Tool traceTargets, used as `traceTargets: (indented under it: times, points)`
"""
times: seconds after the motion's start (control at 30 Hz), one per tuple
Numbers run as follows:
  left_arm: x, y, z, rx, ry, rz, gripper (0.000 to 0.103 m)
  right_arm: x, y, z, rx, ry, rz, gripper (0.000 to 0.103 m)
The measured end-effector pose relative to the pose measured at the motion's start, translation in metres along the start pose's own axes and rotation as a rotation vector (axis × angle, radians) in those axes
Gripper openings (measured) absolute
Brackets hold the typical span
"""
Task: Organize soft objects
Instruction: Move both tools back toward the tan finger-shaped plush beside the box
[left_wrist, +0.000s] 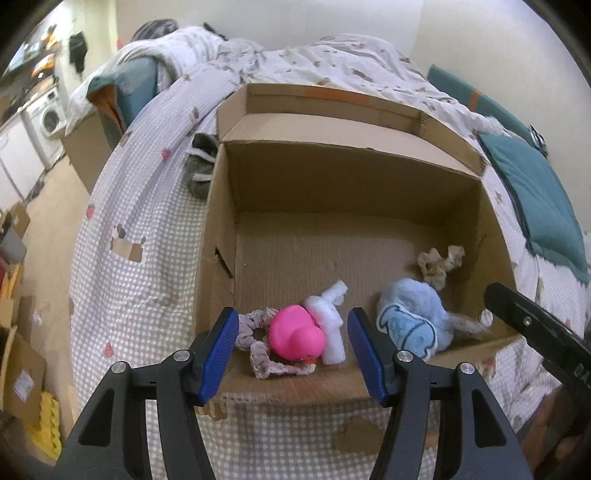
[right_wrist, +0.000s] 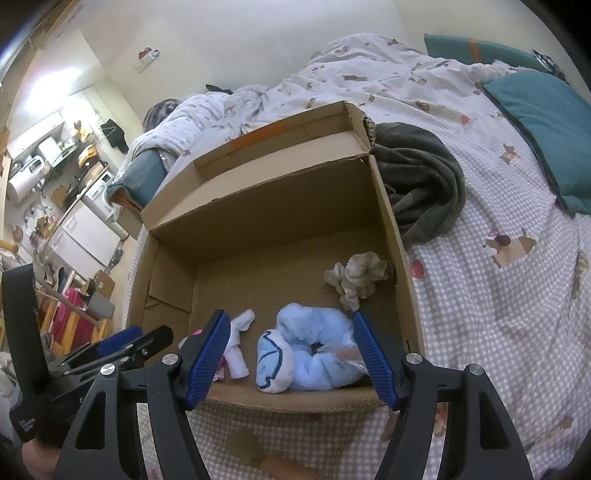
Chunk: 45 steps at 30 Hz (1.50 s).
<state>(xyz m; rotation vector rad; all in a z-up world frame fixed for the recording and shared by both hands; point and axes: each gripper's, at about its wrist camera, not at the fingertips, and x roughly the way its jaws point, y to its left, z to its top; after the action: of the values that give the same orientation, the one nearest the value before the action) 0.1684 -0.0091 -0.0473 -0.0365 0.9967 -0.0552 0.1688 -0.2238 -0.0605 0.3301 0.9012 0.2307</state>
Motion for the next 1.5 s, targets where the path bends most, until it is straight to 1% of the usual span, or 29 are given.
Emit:
traceTargets:
  times: [0.1,0.33,0.5,0.6,0.77,1.0,1.13,1.2,1.27,1.37,1.4,1.43,1.5]
  points:
    - [-0.011,-0.004,-0.004,0.033,-0.028,0.009,0.058,-0.004,0.000,-0.005,-0.003,0.010,-0.015,0.073]
    - [-0.036,-0.004,-0.015,0.062,-0.074,0.015,0.058,-0.026,0.006,-0.017,-0.021,-0.002,-0.014,0.073]
    - [-0.045,0.001,-0.025,0.034,-0.077,0.022,0.058,-0.028,0.001,-0.036,0.036,0.062,-0.012,0.073]
    - [-0.047,0.005,-0.034,0.008,-0.056,0.018,0.058,-0.029,0.001,-0.046,0.040,0.089,-0.018,0.073]
    - [-0.050,0.008,-0.048,-0.010,-0.024,0.033,0.058,-0.033,0.004,-0.061,0.052,0.117,-0.011,0.073]
    - [-0.053,0.019,-0.064,-0.080,0.024,0.024,0.058,-0.033,0.002,-0.078,0.084,0.169,0.001,0.073]
    - [-0.047,0.024,-0.069,-0.110,0.074,0.003,0.058,-0.027,-0.006,-0.089,0.159,0.233,0.031,0.073]
    - [-0.044,0.024,-0.068,-0.115,0.083,0.001,0.058,-0.022,-0.008,-0.094,0.174,0.264,0.018,0.073]
    - [-0.042,0.024,-0.068,-0.119,0.085,0.008,0.058,-0.019,-0.006,-0.096,0.152,0.274,-0.007,0.073]
    - [-0.035,0.026,-0.068,-0.141,0.112,0.008,0.058,-0.012,0.002,-0.098,0.112,0.297,-0.015,0.073]
    - [-0.032,0.028,-0.068,-0.155,0.126,0.001,0.058,-0.009,0.005,-0.099,0.093,0.305,-0.021,0.069]
    - [-0.030,0.029,-0.069,-0.165,0.136,-0.001,0.058,-0.007,0.008,-0.100,0.071,0.312,-0.030,0.067]
    - [-0.026,0.031,-0.070,-0.185,0.156,-0.006,0.058,-0.001,0.013,-0.102,0.032,0.327,-0.051,0.067]
